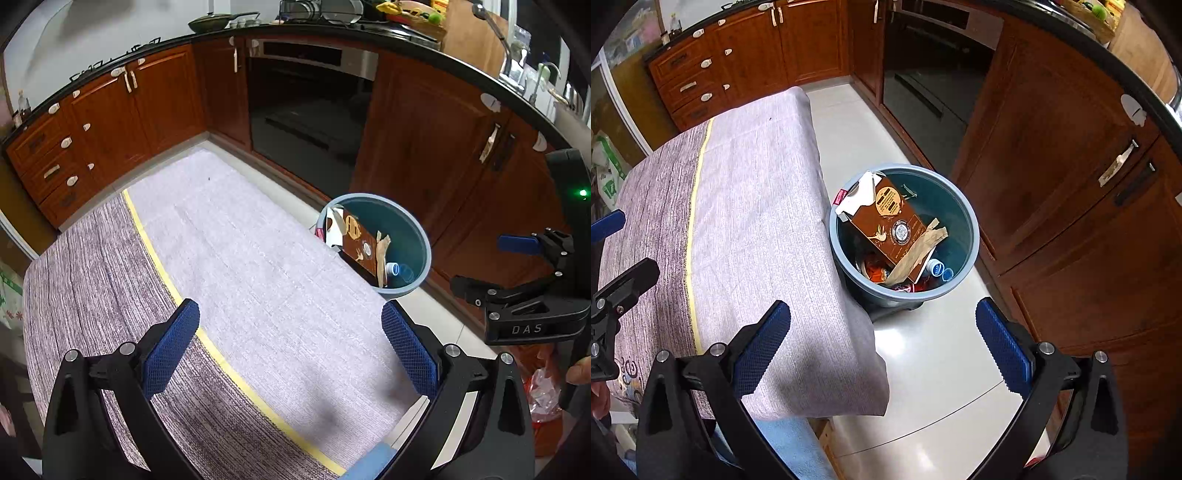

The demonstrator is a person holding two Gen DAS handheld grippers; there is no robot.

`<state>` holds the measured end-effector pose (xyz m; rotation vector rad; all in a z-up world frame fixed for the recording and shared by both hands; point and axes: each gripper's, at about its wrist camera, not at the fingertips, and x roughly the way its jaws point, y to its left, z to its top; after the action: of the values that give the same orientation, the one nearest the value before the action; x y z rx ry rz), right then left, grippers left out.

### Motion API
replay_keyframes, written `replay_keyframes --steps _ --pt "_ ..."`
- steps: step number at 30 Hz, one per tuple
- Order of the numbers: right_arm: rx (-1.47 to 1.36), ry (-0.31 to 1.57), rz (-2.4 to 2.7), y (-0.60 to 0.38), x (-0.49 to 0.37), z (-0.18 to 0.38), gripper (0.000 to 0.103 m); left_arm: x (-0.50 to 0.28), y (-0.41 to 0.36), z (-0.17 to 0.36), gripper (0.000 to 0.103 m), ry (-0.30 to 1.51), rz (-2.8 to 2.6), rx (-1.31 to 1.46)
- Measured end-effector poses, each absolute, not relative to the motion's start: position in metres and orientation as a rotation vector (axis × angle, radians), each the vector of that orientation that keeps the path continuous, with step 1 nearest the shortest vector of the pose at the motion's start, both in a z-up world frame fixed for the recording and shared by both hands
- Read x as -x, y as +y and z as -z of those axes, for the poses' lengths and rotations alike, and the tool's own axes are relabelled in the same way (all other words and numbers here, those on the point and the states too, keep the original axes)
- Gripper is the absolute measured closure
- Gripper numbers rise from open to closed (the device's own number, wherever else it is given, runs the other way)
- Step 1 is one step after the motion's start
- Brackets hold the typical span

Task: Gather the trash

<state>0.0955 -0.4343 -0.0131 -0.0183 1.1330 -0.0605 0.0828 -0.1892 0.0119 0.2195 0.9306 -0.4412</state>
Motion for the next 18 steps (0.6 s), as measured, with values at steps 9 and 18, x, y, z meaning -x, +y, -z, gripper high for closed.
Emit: replay_keyframes --steps 9,18 --pt "0.027 1.137 0.061 -0.4326 -0.0966 0.0126 0.007 -0.0819 -0.1908 -0.0086 0.004 0.937 0.430 -0.231" --pt "0.047 1.135 0.062 -0.4285 -0.0982 0.0115 0.007 -0.0854 -0.1872 -0.0043 0.004 0.968 0.424 -0.209"
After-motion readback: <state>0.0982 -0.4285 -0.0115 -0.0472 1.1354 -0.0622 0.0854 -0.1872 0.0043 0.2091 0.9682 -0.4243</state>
